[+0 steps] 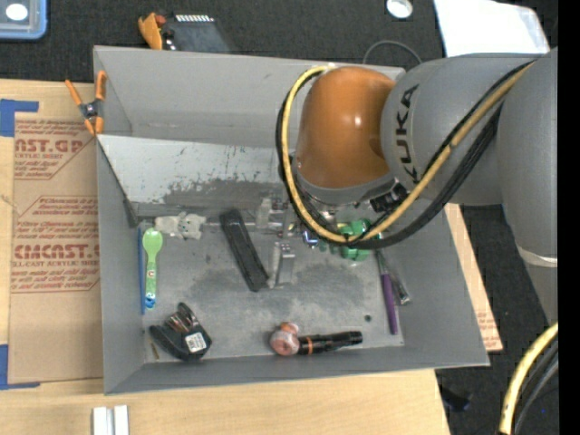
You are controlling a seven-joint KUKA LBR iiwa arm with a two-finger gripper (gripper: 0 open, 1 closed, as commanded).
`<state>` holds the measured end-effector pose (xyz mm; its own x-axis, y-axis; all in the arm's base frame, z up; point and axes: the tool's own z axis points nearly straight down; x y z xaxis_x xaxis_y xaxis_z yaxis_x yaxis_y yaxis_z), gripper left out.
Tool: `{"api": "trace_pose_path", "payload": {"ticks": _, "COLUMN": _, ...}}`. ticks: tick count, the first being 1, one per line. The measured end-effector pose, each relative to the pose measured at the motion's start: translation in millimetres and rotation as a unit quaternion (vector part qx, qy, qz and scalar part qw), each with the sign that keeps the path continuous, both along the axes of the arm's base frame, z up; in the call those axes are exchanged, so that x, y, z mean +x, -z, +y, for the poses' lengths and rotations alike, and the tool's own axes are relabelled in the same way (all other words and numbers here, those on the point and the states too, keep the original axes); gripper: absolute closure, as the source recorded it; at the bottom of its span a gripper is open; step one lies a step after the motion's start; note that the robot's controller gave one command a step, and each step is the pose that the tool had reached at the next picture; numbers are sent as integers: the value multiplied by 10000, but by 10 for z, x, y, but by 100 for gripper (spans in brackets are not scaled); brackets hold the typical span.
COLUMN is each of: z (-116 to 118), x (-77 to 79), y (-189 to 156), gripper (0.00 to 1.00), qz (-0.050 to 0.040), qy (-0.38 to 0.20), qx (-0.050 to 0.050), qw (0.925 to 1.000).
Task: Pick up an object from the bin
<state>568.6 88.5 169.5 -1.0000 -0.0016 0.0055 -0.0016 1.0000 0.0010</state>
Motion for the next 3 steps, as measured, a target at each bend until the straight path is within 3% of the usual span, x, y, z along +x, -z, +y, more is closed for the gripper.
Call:
{"api": "trace_pose_path", "payload": {"ticks": 1, "z": -4, "x": 19, "y": -36, "gripper": 0, "qz": -36, "qy": 6, "qx": 3, "qw": 10000}}
{"api": "trace_pose_path", "payload": {"ticks": 2, "z": 234, "x": 169, "y": 792, "gripper": 0, "qz": -50, "qy": 654, "qx": 13, "qw": 9978}}
{"api": "trace_pose_path", "payload": {"ticks": 3, "z": 305, "x": 184, "y": 597, "gripper": 0, "qz": -65, "qy": 1400, "qx": 12, "qw": 9901}}
